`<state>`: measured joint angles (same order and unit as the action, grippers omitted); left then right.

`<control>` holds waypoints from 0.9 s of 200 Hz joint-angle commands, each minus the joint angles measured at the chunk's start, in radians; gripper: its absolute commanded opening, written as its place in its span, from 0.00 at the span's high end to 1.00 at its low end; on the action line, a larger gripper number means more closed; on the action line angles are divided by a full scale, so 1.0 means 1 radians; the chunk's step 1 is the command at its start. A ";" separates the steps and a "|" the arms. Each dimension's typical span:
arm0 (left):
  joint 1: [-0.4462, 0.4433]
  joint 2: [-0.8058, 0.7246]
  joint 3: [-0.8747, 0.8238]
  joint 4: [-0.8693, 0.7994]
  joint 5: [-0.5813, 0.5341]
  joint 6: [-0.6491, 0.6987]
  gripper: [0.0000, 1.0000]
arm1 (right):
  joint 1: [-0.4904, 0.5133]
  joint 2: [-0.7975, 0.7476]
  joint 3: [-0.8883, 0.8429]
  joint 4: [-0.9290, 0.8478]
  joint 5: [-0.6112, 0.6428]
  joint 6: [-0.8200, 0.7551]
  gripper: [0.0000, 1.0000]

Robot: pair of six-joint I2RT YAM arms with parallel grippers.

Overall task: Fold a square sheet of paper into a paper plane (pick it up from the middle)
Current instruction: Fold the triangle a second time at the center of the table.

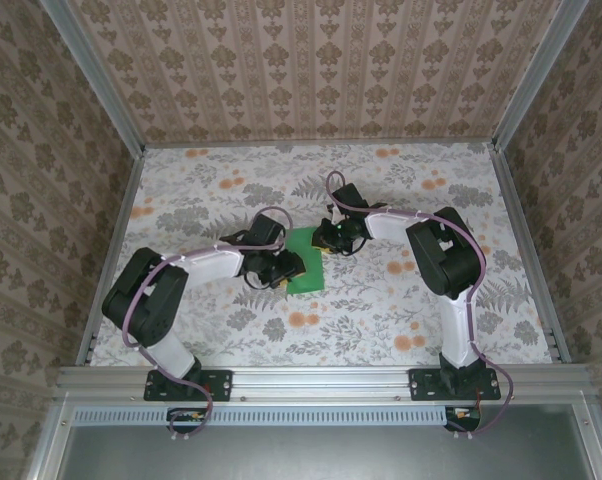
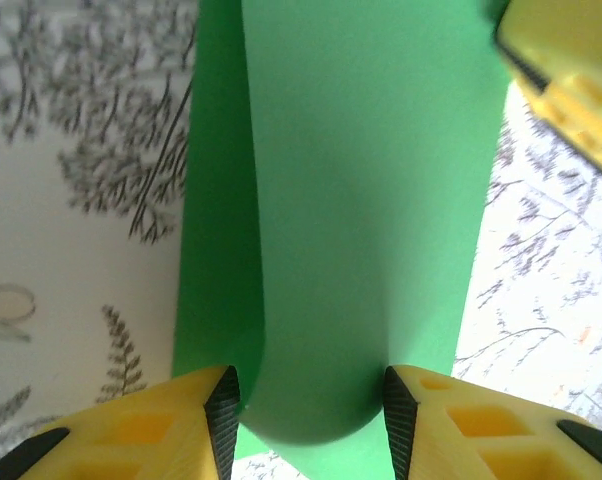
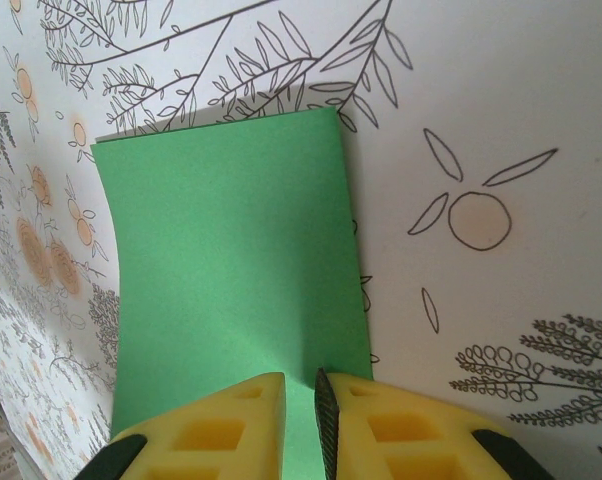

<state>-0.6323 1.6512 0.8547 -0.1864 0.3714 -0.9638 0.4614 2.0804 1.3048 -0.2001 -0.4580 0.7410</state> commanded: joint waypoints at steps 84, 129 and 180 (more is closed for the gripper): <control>0.123 0.074 -0.022 0.242 0.194 0.126 0.56 | -0.015 0.019 -0.051 -0.072 0.043 0.012 0.79; 0.123 0.085 -0.072 0.291 0.205 0.091 0.70 | -0.017 -0.020 -0.036 -0.067 0.003 0.011 0.79; 0.142 0.087 -0.029 0.187 0.198 0.205 0.95 | -0.052 -0.192 -0.063 -0.064 -0.086 -0.041 0.77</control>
<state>-0.5083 1.7271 0.7918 0.0658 0.5587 -0.8467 0.4332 2.0171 1.2587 -0.2192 -0.4992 0.7364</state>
